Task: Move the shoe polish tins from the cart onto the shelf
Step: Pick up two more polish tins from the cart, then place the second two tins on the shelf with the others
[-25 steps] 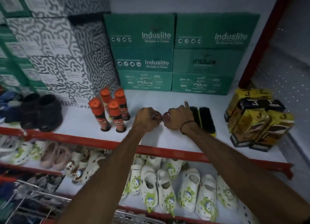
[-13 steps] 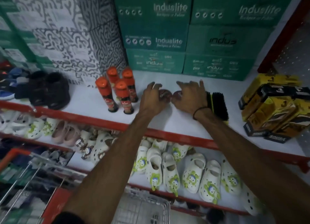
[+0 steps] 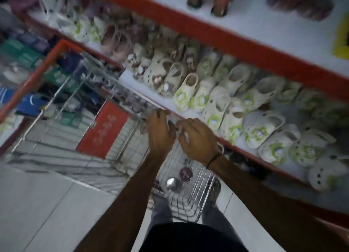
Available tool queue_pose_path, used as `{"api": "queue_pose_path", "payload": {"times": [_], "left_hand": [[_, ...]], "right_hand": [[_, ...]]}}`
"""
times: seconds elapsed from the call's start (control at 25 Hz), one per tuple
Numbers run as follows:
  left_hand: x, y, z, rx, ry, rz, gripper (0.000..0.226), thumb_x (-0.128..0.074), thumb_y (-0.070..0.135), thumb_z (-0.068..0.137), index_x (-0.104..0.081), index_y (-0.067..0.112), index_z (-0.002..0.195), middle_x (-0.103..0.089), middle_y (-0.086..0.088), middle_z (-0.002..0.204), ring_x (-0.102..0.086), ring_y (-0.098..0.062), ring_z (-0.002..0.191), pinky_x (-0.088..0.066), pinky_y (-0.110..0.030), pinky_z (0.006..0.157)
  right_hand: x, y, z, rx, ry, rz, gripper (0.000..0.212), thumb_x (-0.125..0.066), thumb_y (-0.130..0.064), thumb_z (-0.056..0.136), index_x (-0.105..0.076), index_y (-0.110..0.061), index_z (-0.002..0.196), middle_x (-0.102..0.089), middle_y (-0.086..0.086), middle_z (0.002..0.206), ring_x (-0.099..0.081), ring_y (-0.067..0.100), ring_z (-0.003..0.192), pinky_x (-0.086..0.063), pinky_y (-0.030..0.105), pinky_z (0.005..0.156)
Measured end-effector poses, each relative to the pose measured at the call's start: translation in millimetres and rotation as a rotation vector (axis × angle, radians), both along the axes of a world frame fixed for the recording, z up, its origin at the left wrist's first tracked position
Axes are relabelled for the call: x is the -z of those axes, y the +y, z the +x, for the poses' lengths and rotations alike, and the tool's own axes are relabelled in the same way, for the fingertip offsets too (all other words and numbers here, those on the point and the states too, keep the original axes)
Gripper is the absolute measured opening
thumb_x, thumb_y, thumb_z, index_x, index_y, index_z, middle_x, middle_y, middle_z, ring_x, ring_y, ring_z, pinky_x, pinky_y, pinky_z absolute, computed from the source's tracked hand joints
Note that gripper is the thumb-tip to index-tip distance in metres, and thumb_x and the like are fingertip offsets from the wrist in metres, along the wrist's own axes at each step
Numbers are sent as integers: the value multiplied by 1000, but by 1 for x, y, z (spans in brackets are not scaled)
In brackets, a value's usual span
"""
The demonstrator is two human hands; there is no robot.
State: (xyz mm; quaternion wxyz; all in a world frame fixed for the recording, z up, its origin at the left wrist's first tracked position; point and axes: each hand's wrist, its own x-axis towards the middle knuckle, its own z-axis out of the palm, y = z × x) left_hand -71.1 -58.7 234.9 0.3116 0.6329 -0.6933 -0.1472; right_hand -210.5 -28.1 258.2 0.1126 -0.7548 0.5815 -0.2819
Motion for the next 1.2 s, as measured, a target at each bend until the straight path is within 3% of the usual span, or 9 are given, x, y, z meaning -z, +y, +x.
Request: {"api": "queue_pose_path", "payload": {"times": [0.12, 0.2, 0.28, 0.36, 0.48, 0.56, 0.68, 1.0, 1.2], "left_hand": [[109, 61, 30, 210, -305, 650, 55, -68, 9, 84, -49, 3, 134, -45, -24, 135, -55, -43, 116, -54, -49, 91], [175, 98, 36, 271, -430, 886, 65, -73, 30, 84, -48, 6, 139, -44, -22, 137, -60, -42, 115, -54, -45, 89], [229, 128, 32, 254, -452, 937, 55, -76, 42, 75, -65, 15, 121, -57, -4, 113, -68, -38, 103, -51, -33, 77], [266, 142, 20, 174, -393, 1056, 42, -67, 35, 89, -61, 19, 127, -40, 13, 86, -61, -35, 120, -45, -34, 84], [285, 143, -2, 179, -384, 1160, 70, -76, 27, 86, -40, 15, 144, -47, 6, 112, -52, -38, 128, -48, -45, 102], [272, 138, -5, 230, -416, 1147, 90, -86, 29, 74, -34, 15, 145, -42, -14, 137, -53, -40, 126, -49, -46, 101], [221, 115, 20, 210, -404, 1099, 95, -86, 41, 71, -35, 16, 147, -40, -17, 143, -48, -43, 130, -49, -49, 100], [42, 20, 120, -90, -116, 469, 67, -77, 39, 54, -65, 12, 114, -67, -7, 103, -64, -35, 100, -53, -38, 86], [-88, -51, 118, -212, 244, 105, 52, -83, 38, 56, -63, 21, 101, -71, -3, 94, -70, -24, 89, -59, -40, 80]], "right_hand": [[116, 40, 18, -171, 269, 692, 45, -61, -20, 87, -60, -10, 131, -63, 18, 128, -57, 40, 119, -51, 47, 98], [185, 59, 23, -208, 454, 931, 45, -58, -28, 93, -53, -14, 136, -53, 17, 138, -49, 39, 129, -46, 47, 103], [232, 68, 30, -213, 610, 994, 40, -52, -29, 97, -50, -18, 136, -48, 15, 142, -45, 39, 131, -43, 50, 103], [264, 68, 37, -266, 711, 988, 40, -51, -22, 97, -47, -21, 137, -44, 15, 143, -44, 41, 130, -43, 55, 100], [286, 68, 40, -295, 768, 941, 41, -56, -17, 95, -47, -22, 135, -43, 14, 141, -46, 41, 125, -50, 55, 94], [283, 68, 37, -298, 774, 941, 56, -69, -19, 87, -43, -21, 137, -41, 13, 143, -45, 39, 126, -51, 52, 93], [234, 52, 34, -282, 768, 905, 81, -83, -30, 73, -38, -19, 140, -36, 16, 149, -43, 41, 130, -49, 52, 96], [24, -46, 61, -143, 335, 463, 82, -69, -48, 58, -50, -17, 131, -58, 15, 116, -61, 43, 101, -54, 48, 80], [-114, -106, 55, 38, 66, 47, 68, -74, -51, 58, -60, -23, 118, -66, 7, 105, -64, 35, 96, -54, 41, 78]]}}
